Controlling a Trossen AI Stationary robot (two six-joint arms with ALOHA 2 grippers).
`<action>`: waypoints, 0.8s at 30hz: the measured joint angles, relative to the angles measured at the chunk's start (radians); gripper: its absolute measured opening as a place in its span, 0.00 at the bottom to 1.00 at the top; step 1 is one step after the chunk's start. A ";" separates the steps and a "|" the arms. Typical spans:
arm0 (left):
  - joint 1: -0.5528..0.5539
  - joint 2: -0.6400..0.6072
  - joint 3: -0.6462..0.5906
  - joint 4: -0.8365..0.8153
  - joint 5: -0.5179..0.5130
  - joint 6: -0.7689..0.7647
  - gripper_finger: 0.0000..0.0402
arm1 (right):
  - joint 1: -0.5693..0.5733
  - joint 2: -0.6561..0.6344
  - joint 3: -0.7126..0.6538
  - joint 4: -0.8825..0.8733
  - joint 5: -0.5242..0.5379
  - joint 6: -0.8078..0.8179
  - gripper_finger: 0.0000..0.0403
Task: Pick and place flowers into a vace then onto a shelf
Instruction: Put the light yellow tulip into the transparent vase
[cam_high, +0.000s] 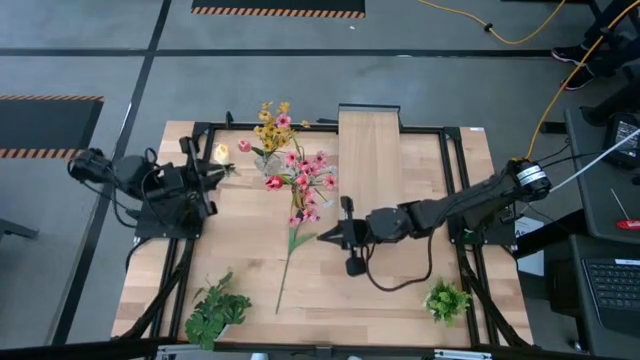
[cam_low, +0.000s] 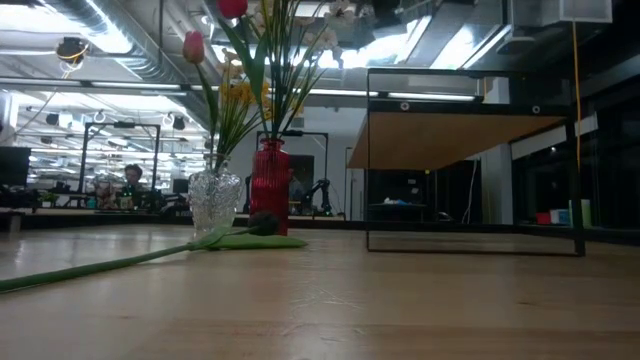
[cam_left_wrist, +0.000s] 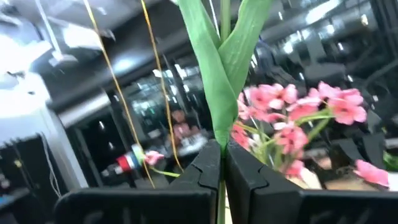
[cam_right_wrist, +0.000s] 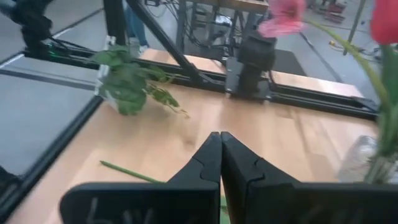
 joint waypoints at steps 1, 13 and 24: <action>0.021 -0.027 -0.038 0.043 0.026 0.014 0.01 | -0.007 0.000 0.000 -0.004 0.000 -0.006 0.01; 0.175 -0.296 -0.251 0.123 0.128 0.011 0.01 | -0.082 -0.014 -0.022 -0.014 -0.014 -0.050 0.01; 0.327 -0.345 -0.310 0.158 0.242 -0.021 0.01 | -0.134 -0.161 -0.254 0.178 -0.133 -0.045 0.01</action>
